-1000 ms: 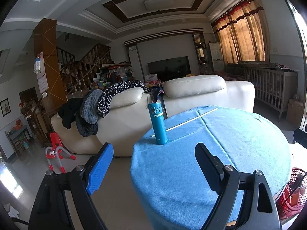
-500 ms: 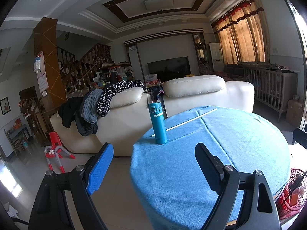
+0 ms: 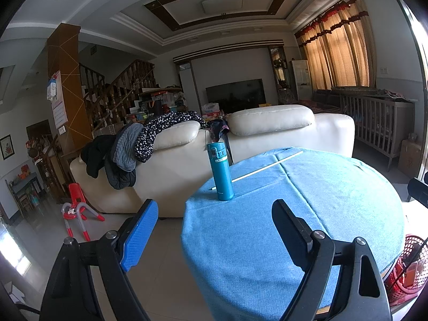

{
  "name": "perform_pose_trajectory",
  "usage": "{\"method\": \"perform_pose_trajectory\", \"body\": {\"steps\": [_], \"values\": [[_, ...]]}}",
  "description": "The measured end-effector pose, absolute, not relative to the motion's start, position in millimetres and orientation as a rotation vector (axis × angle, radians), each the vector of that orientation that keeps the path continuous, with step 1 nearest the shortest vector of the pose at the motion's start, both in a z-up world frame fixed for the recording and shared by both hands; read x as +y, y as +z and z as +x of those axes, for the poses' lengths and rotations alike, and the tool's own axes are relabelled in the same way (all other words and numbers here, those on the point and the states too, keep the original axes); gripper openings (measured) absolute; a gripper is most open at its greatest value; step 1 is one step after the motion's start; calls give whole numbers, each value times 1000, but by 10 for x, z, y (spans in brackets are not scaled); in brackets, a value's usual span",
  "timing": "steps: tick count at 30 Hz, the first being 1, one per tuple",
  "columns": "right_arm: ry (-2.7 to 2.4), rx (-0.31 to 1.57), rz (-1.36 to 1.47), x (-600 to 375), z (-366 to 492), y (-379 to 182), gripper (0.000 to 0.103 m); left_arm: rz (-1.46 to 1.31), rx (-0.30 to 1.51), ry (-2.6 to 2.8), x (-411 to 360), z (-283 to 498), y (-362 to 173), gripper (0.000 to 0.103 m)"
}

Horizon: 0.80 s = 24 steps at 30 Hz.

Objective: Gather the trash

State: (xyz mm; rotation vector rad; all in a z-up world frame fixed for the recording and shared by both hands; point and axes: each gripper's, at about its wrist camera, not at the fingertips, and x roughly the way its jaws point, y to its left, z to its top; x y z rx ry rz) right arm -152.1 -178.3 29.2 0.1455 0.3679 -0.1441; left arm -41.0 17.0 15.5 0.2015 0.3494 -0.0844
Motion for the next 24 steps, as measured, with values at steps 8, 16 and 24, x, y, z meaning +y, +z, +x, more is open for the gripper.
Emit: {"method": "perform_pose_trajectory", "body": {"steps": [8, 16, 24], "values": [[-145, 368, 145, -1779, -1518, 292, 73, 202, 350, -85, 172, -413, 151, 87], [-142, 371, 141, -1751, -1529, 279, 73, 201, 352, -87, 170, -434, 116, 87], [-141, 373, 140, -1723, -1527, 268, 73, 198, 354, -88, 175, -439, 99, 87]]}}
